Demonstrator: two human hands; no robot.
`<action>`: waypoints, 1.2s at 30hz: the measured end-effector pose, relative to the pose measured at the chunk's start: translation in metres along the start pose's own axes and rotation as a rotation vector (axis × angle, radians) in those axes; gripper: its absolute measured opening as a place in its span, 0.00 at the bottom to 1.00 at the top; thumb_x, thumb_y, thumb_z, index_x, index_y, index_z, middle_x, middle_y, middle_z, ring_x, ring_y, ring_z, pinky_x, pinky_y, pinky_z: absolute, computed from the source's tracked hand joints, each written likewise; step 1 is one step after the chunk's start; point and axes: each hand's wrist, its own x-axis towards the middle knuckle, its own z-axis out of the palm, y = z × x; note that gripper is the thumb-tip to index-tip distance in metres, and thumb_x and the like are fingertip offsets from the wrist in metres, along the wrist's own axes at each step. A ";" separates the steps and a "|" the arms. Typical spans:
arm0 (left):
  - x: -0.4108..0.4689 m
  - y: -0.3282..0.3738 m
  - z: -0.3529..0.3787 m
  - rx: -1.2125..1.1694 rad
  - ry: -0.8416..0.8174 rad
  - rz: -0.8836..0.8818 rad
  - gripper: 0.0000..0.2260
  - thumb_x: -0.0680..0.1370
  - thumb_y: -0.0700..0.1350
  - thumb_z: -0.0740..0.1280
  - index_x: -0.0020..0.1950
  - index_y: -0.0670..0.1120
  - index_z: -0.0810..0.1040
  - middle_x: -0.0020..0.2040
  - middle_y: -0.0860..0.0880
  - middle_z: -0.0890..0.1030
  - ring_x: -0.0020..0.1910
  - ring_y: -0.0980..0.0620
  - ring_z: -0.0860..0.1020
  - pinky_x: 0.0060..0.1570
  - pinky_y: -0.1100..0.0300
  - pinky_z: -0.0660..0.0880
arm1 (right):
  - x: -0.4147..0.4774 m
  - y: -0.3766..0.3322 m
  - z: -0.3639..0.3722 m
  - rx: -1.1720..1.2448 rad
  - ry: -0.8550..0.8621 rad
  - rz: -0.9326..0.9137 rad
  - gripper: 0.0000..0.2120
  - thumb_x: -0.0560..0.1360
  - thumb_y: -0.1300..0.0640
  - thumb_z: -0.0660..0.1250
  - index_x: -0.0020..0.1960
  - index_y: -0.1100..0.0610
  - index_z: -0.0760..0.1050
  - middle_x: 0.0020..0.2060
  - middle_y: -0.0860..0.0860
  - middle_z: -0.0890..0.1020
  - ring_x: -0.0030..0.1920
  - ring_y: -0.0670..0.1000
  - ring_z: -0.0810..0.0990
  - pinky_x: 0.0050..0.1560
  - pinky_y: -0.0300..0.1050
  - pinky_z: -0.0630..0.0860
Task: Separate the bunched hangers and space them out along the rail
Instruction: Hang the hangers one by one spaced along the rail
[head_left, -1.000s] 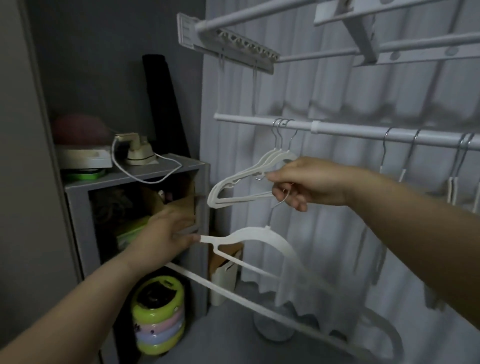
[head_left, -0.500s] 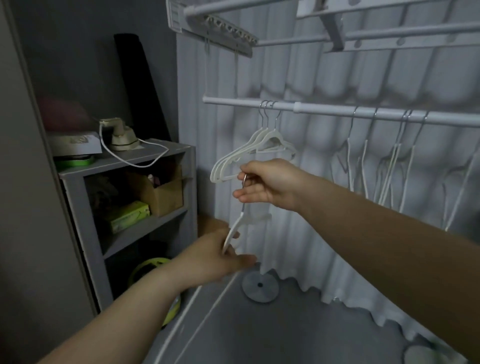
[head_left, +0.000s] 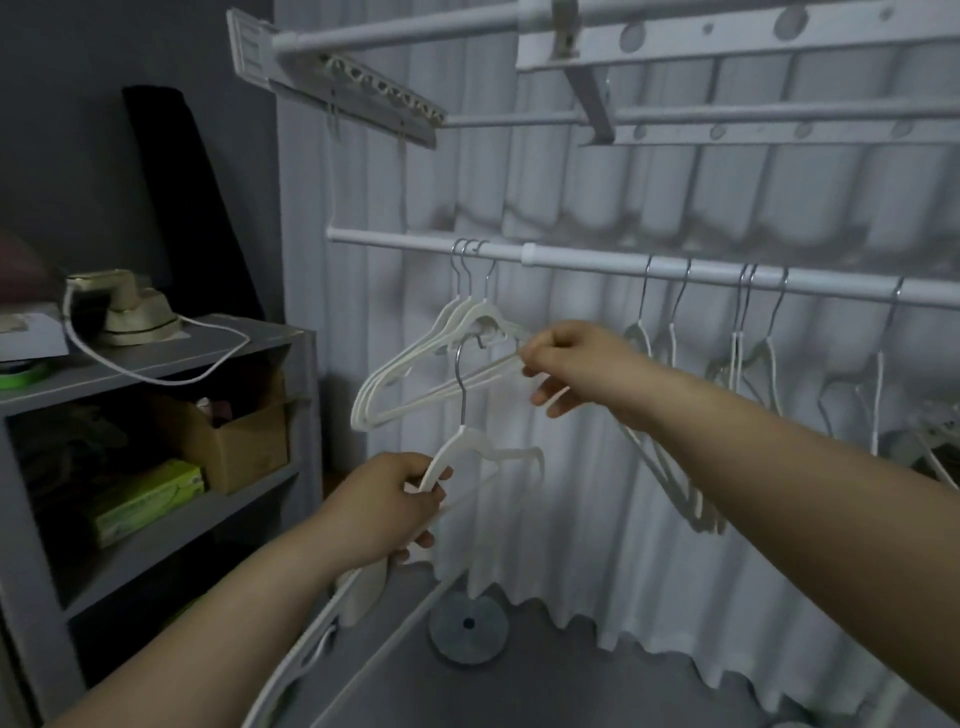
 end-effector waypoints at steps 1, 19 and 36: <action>0.013 0.004 0.000 0.009 0.013 0.011 0.07 0.77 0.39 0.62 0.42 0.49 0.74 0.33 0.49 0.76 0.21 0.59 0.75 0.25 0.62 0.70 | 0.011 0.003 -0.011 -0.102 0.049 -0.038 0.08 0.76 0.62 0.61 0.38 0.56 0.72 0.37 0.52 0.75 0.26 0.44 0.77 0.29 0.38 0.75; 0.184 0.108 0.050 0.198 0.217 0.141 0.10 0.77 0.41 0.59 0.55 0.48 0.75 0.41 0.49 0.79 0.39 0.49 0.82 0.40 0.56 0.78 | 0.127 0.070 -0.145 -1.287 0.428 -0.260 0.25 0.76 0.53 0.60 0.70 0.57 0.59 0.64 0.55 0.71 0.64 0.56 0.68 0.63 0.48 0.60; 0.214 0.124 0.090 0.198 -0.007 0.155 0.06 0.79 0.44 0.58 0.52 0.46 0.74 0.40 0.48 0.78 0.32 0.54 0.78 0.30 0.61 0.73 | 0.127 0.076 -0.155 -1.230 0.422 -0.323 0.23 0.76 0.53 0.59 0.68 0.59 0.61 0.63 0.55 0.72 0.63 0.56 0.67 0.63 0.44 0.58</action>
